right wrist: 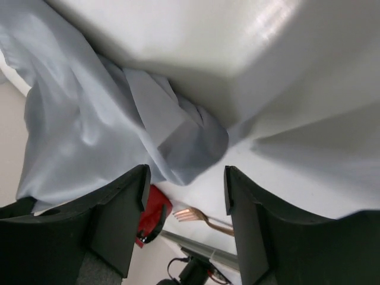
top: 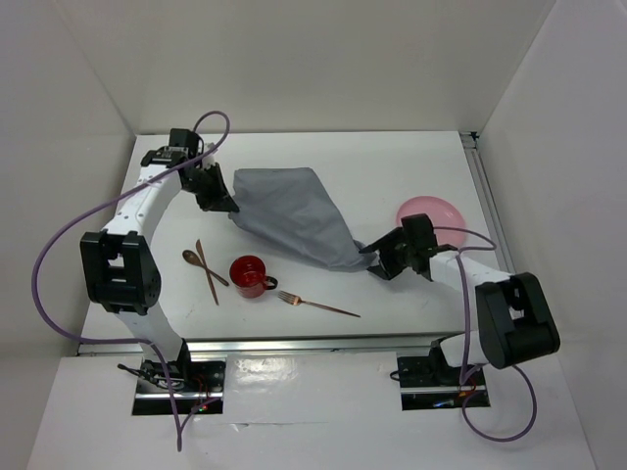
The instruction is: Set the dinner table for one person
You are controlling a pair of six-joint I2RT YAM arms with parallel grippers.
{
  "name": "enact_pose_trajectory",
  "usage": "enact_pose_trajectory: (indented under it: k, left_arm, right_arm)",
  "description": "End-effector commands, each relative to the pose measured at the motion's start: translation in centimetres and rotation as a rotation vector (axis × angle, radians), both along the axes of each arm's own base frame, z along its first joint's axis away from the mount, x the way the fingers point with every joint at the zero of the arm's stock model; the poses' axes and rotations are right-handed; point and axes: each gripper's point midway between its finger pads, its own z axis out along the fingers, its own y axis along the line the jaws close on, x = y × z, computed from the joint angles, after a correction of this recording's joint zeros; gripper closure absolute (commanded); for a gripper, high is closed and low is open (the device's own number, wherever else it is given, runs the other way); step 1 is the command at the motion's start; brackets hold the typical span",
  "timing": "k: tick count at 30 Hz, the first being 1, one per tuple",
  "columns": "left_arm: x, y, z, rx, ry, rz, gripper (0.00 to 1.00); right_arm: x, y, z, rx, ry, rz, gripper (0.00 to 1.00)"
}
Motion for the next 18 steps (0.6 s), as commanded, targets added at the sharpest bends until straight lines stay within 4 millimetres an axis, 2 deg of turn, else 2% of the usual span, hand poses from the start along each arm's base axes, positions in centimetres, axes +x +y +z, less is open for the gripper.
enact_pose_trajectory:
  k: [1, 3, 4, 5, 6, 7, 9, 10, 12, 13, 14, 16, 17, 18]
  left_arm:
    - [0.6, 0.1, 2.9, 0.0, -0.089, -0.02, 1.0]
    - [1.0, 0.1, 3.7, -0.005, -0.106, -0.012, 1.0]
    - [1.0, -0.1, 3.6, -0.014, -0.096, -0.017, 1.0]
    - [1.2, -0.1, 3.9, -0.014, -0.106, -0.017, 1.0]
    - [1.5, -0.1, 3.9, -0.018, -0.104, -0.01, 1.0]
    - [1.9, -0.1, 5.0, -0.019, -0.127, -0.01, 1.0]
    - [2.7, 0.1, 5.5, -0.027, -0.13, -0.006, 1.0]
    - [3.8, 0.4, 7.5, -0.036, -0.181, 0.0, 1.0]
    - [4.9, 0.4, 9.6, -0.076, -0.214, 0.008, 1.0]
    - [5.3, 0.2, 9.9, -0.089, -0.209, 0.0, 1.0]
    - [6.4, 0.7, 13.0, -0.104, -0.285, 0.012, 1.0]
    - [7.1, 1.4, 15.8, -0.139, -0.339, 0.031, 1.0]
    - [7.2, 2.3, 16.7, -0.151, -0.381, 0.059, 1.0]
    - [6.8, 2.3, 17.4, -0.188, -0.385, 0.054, 1.0]
  right_arm:
    - [2.9, -0.3, 0.5, -0.035, -0.053, -0.019, 0.4]
    - [3.8, -0.2, 0.2, -0.056, -0.035, -0.012, 0.52]
    - [3.5, -0.3, -0.1, -0.071, -0.004, -0.001, 0.63]
    - [3.9, -0.5, 0.3, -0.089, -0.011, -0.001, 0.87]
    - [4.4, -0.8, 0.6, -0.111, -0.025, -0.007, 0.95]
    - [5.4, -0.8, 1.8, -0.119, -0.056, -0.007, 1.0]
    - [6.4, -1.1, 4.1, -0.155, -0.118, -0.001, 1.0]
    - [8.1, -1.2, 6.6, -0.172, -0.19, -0.009, 1.0]
    - [9.5, -1.6, 9.5, -0.205, -0.263, 0.013, 1.0]
    - [10.4, -2.1, 11.1, -0.223, -0.301, 0.007, 1.0]
    - [12.1, -2.0, 14.9, -0.23, -0.388, 0.002, 1.0]
    - [13.1, -2.1, 18.2, -0.267, -0.464, 0.025, 1.0]
    - [14.1, -1.9, 21.8, -0.266, -0.548, 0.022, 1.0]
    - [14.1, -2.0, 23.5, -0.281, -0.589, 0.035, 1.0]
